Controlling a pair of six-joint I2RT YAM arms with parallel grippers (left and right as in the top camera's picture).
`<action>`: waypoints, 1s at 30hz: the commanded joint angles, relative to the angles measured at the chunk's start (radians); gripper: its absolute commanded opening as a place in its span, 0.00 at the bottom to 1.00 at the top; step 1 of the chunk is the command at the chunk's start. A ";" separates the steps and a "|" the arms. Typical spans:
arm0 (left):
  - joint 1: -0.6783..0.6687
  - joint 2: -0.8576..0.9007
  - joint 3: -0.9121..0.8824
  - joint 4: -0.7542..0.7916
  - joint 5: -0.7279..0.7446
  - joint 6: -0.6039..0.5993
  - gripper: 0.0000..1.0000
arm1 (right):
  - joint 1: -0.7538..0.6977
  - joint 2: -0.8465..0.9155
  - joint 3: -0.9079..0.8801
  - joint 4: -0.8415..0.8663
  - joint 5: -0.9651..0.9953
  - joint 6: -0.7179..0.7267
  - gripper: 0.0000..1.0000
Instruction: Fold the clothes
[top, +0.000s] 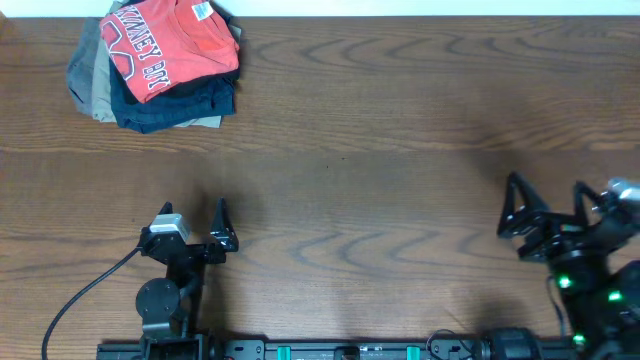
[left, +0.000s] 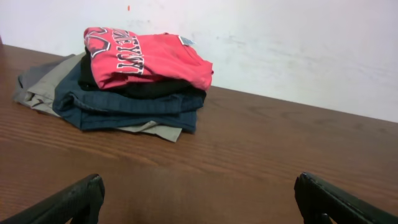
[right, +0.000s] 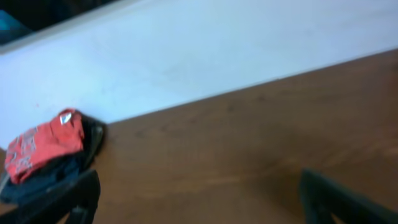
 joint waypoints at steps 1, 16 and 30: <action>0.004 -0.006 -0.015 -0.037 0.011 0.014 0.98 | 0.008 -0.093 -0.187 0.109 -0.051 -0.034 0.99; 0.004 -0.006 -0.015 -0.037 0.011 0.014 0.98 | 0.009 -0.431 -0.790 0.613 -0.061 -0.068 0.99; 0.004 -0.006 -0.015 -0.037 0.011 0.014 0.98 | 0.009 -0.449 -0.894 0.612 0.042 -0.237 0.99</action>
